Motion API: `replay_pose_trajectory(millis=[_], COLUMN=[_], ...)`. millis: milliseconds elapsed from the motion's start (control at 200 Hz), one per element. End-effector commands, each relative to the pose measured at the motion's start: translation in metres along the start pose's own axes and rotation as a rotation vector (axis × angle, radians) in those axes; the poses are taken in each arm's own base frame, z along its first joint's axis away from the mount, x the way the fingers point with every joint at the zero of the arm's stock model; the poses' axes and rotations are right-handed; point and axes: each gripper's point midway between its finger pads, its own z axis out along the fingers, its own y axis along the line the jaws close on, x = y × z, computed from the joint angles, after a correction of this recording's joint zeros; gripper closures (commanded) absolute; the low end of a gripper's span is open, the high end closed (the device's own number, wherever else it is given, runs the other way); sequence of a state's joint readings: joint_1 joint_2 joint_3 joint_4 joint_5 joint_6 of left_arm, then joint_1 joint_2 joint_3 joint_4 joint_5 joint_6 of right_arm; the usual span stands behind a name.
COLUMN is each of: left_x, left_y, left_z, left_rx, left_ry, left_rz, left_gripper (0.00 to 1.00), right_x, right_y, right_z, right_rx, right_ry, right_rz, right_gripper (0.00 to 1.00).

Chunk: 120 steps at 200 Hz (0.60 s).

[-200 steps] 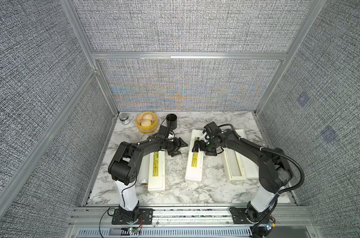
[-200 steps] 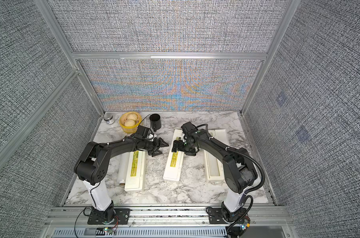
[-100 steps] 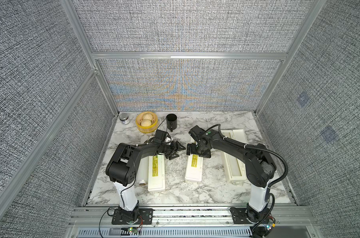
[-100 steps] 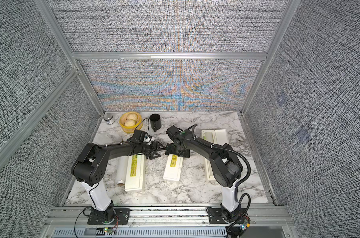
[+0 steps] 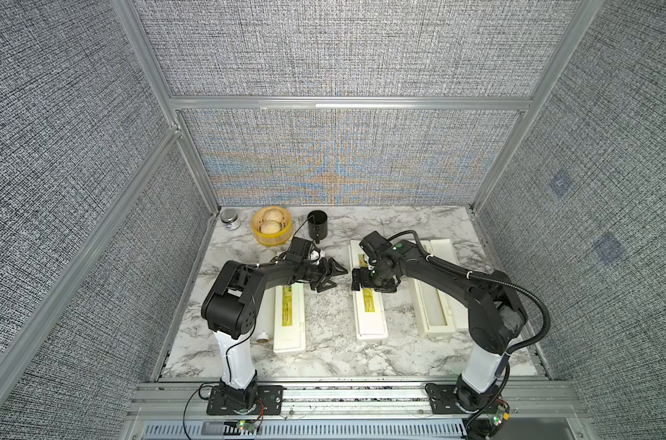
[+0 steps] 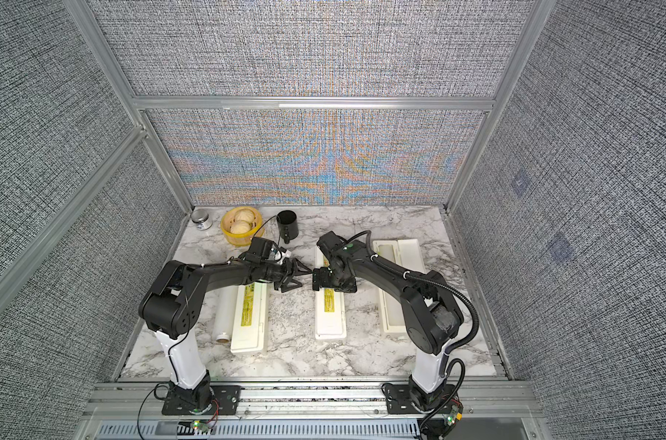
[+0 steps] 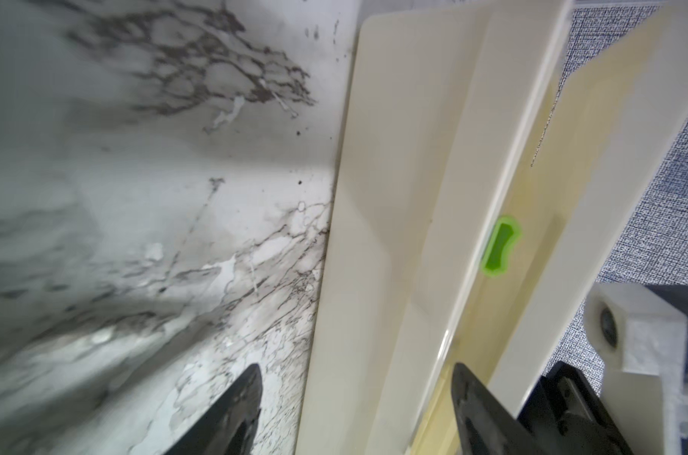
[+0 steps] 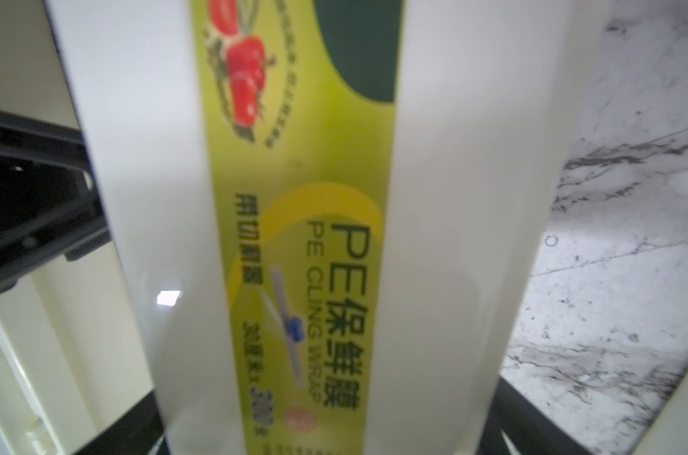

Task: Put plastic wrap rolls into dispensers
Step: Open the lid of the plastic wrap cutting box.

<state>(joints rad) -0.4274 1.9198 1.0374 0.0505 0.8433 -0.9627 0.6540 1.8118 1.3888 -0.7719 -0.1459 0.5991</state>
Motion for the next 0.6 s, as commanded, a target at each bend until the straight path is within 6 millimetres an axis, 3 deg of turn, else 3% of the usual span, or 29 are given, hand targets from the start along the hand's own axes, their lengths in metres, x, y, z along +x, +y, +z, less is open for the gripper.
replay_pose_trajectory(millis=[0,340,595], left_x=[0.006,0.009,0.009], left_y=[-0.006,-0.007,-0.019], left_z=[0.008,0.023,0.025], left_rx=[0.018,0.014,0.011], left_ry=[0.036,0.064,0.076], left_rz=[0.013,0.008,0.044], left_gripper=[0.25,0.25,0.25], right_x=[-0.003,-0.002,0.0], right_y=[0.023,0.029,0.009], right_z=[-0.006,-0.003,-0.009], right_rx=[-0.124,-0.198,-0.039], right_ry=[-0.013,0.004,0.007], right_rz=[-0.045,-0.056,-0.101], right_gripper=[0.06,0.03,0.01])
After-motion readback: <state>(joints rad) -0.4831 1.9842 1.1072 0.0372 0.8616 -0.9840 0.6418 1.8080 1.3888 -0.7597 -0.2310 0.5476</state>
